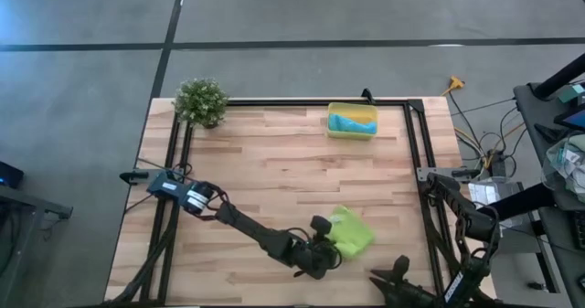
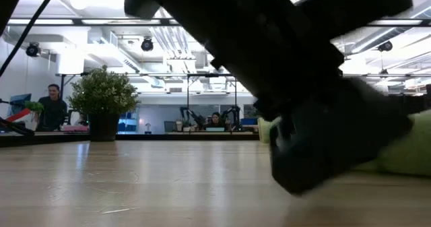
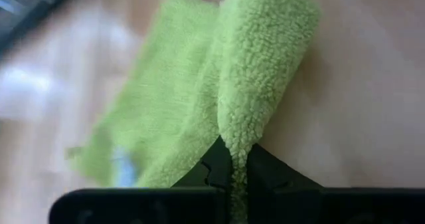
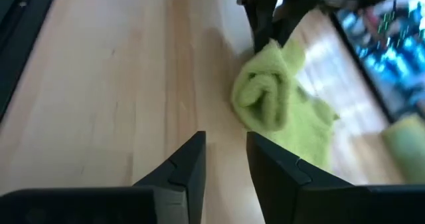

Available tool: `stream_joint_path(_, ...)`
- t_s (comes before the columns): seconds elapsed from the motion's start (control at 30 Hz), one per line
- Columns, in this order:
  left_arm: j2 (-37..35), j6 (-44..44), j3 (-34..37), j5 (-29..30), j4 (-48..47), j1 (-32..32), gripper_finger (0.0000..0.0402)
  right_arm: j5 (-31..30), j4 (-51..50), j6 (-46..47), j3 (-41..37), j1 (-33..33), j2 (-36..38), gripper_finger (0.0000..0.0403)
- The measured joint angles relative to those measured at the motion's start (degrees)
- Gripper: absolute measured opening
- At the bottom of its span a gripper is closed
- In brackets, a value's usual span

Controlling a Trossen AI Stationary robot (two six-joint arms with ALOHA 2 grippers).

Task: Roll microfiber towels into tight, uniform cylinder then place into a basket
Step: Roll the green microfiber towel

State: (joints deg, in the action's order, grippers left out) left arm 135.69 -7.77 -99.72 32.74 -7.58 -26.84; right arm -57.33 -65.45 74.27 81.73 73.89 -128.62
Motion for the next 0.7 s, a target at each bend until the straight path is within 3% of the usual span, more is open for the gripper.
stream_joint_path(0.3, -4.57, 15.67, 0.0, -21.51, -6.24, 1.4, 0.0001, -0.78, 0.33, -32.36, 0.37, -0.2, 0.76, 0.0116)
stream_joint_path(0.4, -6.77, 21.53, 0.0, -26.41, -8.11, 2.77, 0.0001, -2.1, 0.05, -34.49, 0.45, -0.38, 0.94, 0.0116)
stream_joint_path(0.7, -8.01, 23.91, -0.07, -28.44, -10.07, 5.77, 0.0001, -4.08, 2.91, -34.22, 0.96, -0.82, 0.9, 0.0115)
